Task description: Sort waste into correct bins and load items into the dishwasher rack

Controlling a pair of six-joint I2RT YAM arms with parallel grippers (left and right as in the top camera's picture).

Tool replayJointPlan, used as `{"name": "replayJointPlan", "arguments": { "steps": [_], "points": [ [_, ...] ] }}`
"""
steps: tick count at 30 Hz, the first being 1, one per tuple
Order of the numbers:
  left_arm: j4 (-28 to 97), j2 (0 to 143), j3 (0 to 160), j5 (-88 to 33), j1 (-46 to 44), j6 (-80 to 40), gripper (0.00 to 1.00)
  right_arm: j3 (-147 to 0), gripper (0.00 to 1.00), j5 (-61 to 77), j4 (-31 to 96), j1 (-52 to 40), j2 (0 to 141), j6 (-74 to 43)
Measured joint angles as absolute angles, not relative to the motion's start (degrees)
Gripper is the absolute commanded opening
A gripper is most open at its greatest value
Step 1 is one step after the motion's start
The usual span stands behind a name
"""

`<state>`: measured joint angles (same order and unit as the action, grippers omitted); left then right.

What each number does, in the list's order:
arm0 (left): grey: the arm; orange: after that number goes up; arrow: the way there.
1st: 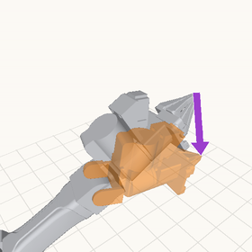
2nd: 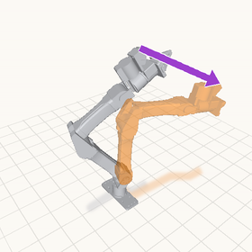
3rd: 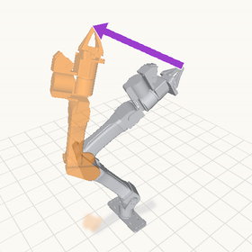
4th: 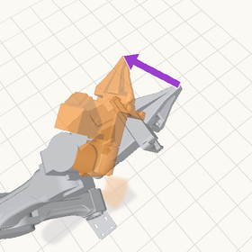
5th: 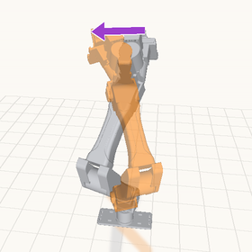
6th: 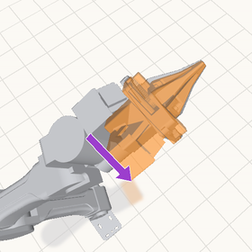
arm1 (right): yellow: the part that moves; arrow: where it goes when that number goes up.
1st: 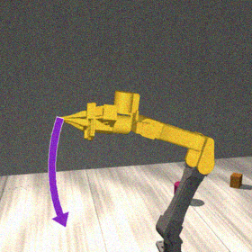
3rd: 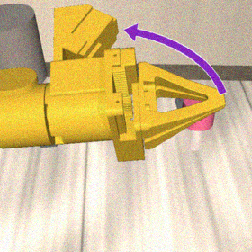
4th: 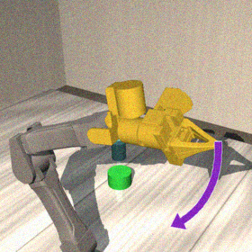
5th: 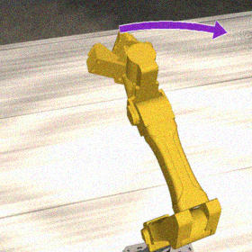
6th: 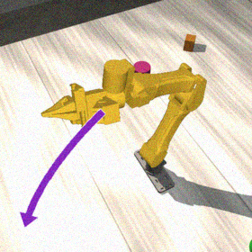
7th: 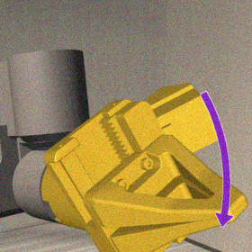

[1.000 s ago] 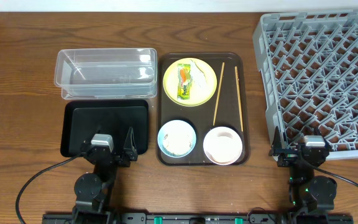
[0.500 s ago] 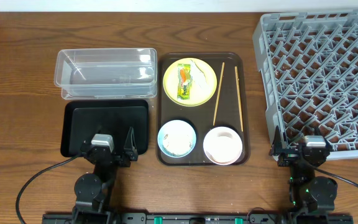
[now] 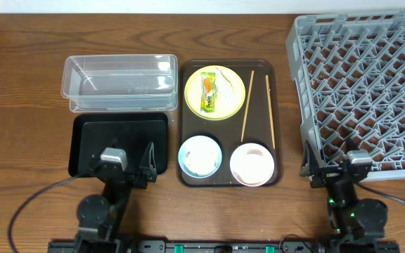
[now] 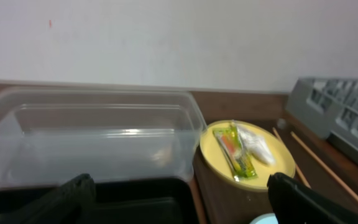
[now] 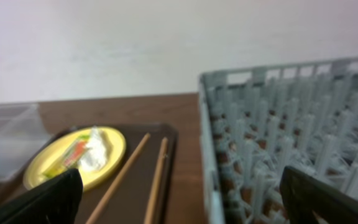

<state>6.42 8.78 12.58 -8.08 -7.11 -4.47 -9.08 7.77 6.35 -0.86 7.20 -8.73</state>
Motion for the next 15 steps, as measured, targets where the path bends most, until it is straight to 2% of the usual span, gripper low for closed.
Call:
{"name": "replayJointPlan", "arguments": {
  "steps": [7,11,15],
  "points": [
    [26.72,35.07,41.56,-14.41,-7.11,-4.82,0.91,-35.27,0.99,14.35,22.85,-0.86,31.48,-10.83],
    [39.05,50.04,57.91,-18.41,-7.11,-4.89,0.91,-53.74,0.99,17.06,39.77,-0.86,48.73,-10.79],
    [46.63,59.22,67.51,-20.75,-7.11,-5.80,0.91,-68.47,0.99,18.41,53.63,-0.86,62.48,-9.02]
  ]
}}
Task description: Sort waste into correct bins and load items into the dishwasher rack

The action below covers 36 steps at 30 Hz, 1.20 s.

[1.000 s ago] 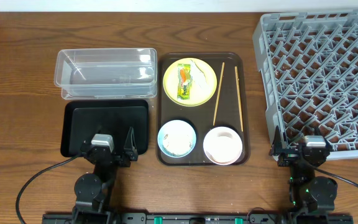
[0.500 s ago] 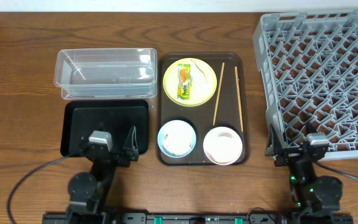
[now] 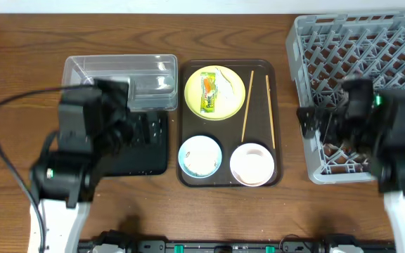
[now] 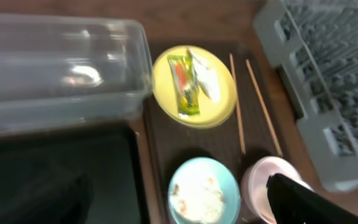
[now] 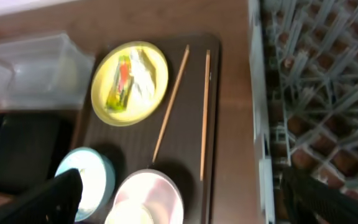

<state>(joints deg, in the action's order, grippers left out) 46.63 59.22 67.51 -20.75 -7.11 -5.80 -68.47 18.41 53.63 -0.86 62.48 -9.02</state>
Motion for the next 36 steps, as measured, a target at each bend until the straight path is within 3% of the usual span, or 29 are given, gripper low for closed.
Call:
{"name": "replayJointPlan", "arguments": {
  "steps": [3,6,10,16,19,26,34,36],
  "points": [
    [47.31,62.35,69.65,-24.91,-7.11,-8.45,0.90,-76.01,0.99,19.94,61.12,-0.86,68.84,-8.25],
    [46.52,64.84,70.04,-30.57,-7.81,-10.61,0.73,-79.57,0.99,21.04,64.05,-0.86,72.07,-7.90],
    [47.64,69.41,70.24,-32.88,-14.06,-11.84,0.72,-79.99,0.99,20.45,64.38,-0.86,72.90,-8.82],
    [47.33,78.74,70.28,-24.12,-32.16,-14.17,0.72,-80.09,0.99,18.09,64.55,-0.86,72.93,-13.10],
    [45.69,84.84,70.28,-19.11,-40.27,-15.99,0.66,-80.09,0.99,17.74,65.39,-0.86,72.93,-14.33],
    [43.51,95.02,70.28,-14.59,-48.38,-18.28,0.56,-80.16,0.99,17.17,67.09,-0.86,72.93,-15.31],
    [42.00,99.31,70.28,-13.21,-49.41,-19.59,0.08,-80.16,0.99,17.08,66.83,-0.86,72.93,-15.53],
    [42.19,100.53,70.28,-13.13,-49.41,-19.53,0.06,-80.16,0.99,17.08,66.76,-0.86,72.93,-15.55]
  ]
}}
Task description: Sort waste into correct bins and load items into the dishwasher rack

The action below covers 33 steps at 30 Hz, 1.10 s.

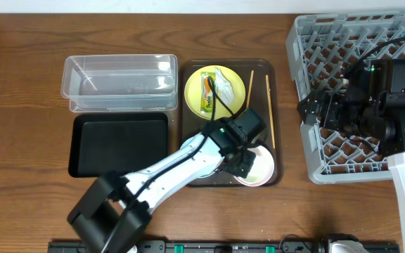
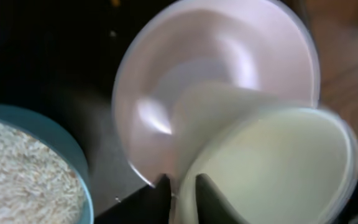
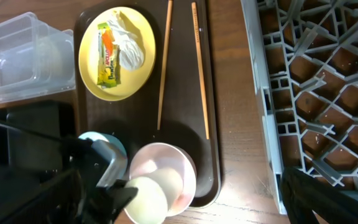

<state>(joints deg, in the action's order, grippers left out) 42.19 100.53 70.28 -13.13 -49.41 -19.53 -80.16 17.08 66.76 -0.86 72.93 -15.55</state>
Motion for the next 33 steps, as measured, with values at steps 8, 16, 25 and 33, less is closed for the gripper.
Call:
{"name": "replayJointPlan", "arguments": {
  "steps": [8,16,25,33],
  "points": [
    [42.68,96.12,71.11,-17.80,-46.63,-19.51,0.06,-80.16,0.99,17.08,66.54,-0.86,72.93,-15.55],
    [42.37,82.26,73.01,-39.03,-26.41,-18.09,0.06,-80.20,0.91,26.46,59.99,-0.86,72.93,-10.20],
    [41.28,81.80,73.06,-77.54,-8.60,-11.97,0.06,-80.31,0.91,53.25,46.35,-5.39,73.95,-2.00],
    [41.21,81.87,73.06,-85.93,-8.29,-10.44,0.06,-80.36,0.84,61.95,40.34,-17.45,77.06,0.60]
  ]
}}
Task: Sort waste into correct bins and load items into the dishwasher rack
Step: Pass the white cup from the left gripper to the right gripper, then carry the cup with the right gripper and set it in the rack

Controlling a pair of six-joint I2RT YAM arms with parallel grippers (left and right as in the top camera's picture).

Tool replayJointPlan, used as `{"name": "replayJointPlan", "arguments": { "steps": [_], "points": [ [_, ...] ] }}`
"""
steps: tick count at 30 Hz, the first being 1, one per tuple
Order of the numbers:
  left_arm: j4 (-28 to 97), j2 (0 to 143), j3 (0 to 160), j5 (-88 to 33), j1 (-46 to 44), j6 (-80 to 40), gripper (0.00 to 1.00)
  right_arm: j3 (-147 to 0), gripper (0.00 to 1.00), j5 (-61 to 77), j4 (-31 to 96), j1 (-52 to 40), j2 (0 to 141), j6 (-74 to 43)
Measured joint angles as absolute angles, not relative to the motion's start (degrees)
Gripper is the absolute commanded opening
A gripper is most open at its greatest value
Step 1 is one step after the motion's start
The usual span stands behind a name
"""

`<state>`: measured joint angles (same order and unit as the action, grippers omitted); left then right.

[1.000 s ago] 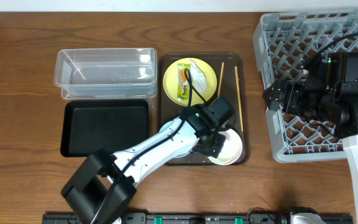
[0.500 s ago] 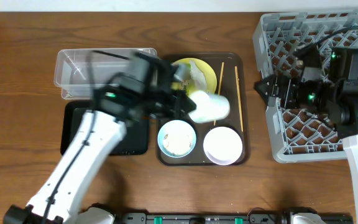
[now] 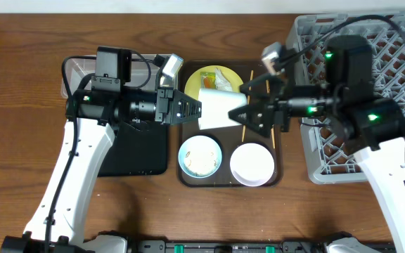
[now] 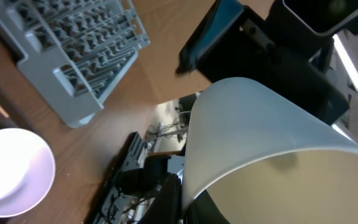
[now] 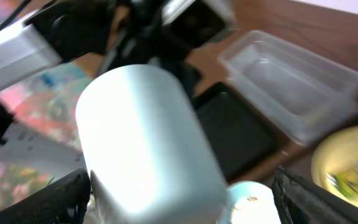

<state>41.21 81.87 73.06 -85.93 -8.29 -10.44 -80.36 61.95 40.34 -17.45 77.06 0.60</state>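
Observation:
A white cup point(image 3: 220, 110) hangs sideways above the brown tray point(image 3: 275, 70). My left gripper point(image 3: 190, 109) is shut on its rim, and the left wrist view shows the cup point(image 4: 260, 137) pinched at its wall. My right gripper point(image 3: 249, 114) is open, with a finger on either side of the cup's closed end; in the right wrist view the cup point(image 5: 148, 137) fills the space between them. The pink bowl point(image 3: 252, 163) and the blue bowl point(image 3: 200, 156) sit at the tray's front. The yellow plate point(image 3: 220, 76) with a wrapper is partly hidden behind the cup.
The grey dishwasher rack point(image 3: 399, 42) stands at the right, under my right arm. A clear bin point(image 3: 83, 70) and a black bin point(image 3: 132, 158) lie to the left of the tray. A chopstick point(image 3: 268, 88) lies on the tray's right side.
The cup has gone from inside the pink bowl to sideways above the tray, still held by my left gripper. My right gripper has moved from over the rack to the cup's closed end.
Both arms rested at the table's front edge. Then they stood raised, the left over the bins and the right over the rack. Then my left gripper pinched the cup's rim in the pink bowl. Now the cup hangs between both grippers above the tray.

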Motion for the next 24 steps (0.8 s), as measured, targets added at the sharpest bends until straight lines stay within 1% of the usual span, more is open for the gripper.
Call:
{"name": "replayJointPlan", "arguments": {
  "steps": [2,5,9,11,12,13,14,15,16,20,24],
  "points": [
    [41.25,81.89,73.06,-86.67,-8.29,-10.41,0.06,-80.36,0.79,62.67,39.38,-19.05,77.47,1.02],
    [41.21,81.89,73.06,-86.96,-8.29,-10.41,0.06,-80.40,0.68,63.70,38.85,-20.21,77.84,1.61],
    [41.10,81.89,73.06,-87.35,-8.01,-10.41,0.08,-80.42,0.60,64.79,38.83,-20.23,77.89,2.00],
    [41.08,81.89,73.06,-87.53,-8.01,-10.28,0.17,-80.42,0.57,64.95,38.83,-20.21,77.89,2.02],
    [41.01,81.89,73.06,-87.64,-8.03,-10.04,0.28,-80.42,0.55,64.82,38.87,-20.16,77.89,2.07],
    [40.93,81.89,73.06,-87.83,-8.03,-9.91,0.41,-80.42,0.55,64.66,39.22,-20.03,77.91,1.98],
    [41.01,81.89,73.06,-88.23,-8.05,-10.13,0.49,-80.42,0.54,64.25,39.70,-19.81,77.91,2.00],
    [41.04,81.89,73.06,-88.36,-8.08,-10.13,0.53,-80.44,0.54,63.75,40.40,-19.35,77.91,2.00],
    [41.06,81.89,73.06,-88.49,-8.10,-9.93,0.62,-80.47,0.54,62.96,41.47,-18.50,77.91,1.91],
    [40.95,82.06,73.06,-87.64,-7.79,-10.24,0.65,-80.51,0.53,60.31,46.41,-13.72,77.10,1.39],
    [41.04,82.02,73.06,-87.94,-8.10,-10.22,0.67,-80.53,0.53,48.18,52.71,-4.36,74.85,-3.33]
  ]
}}
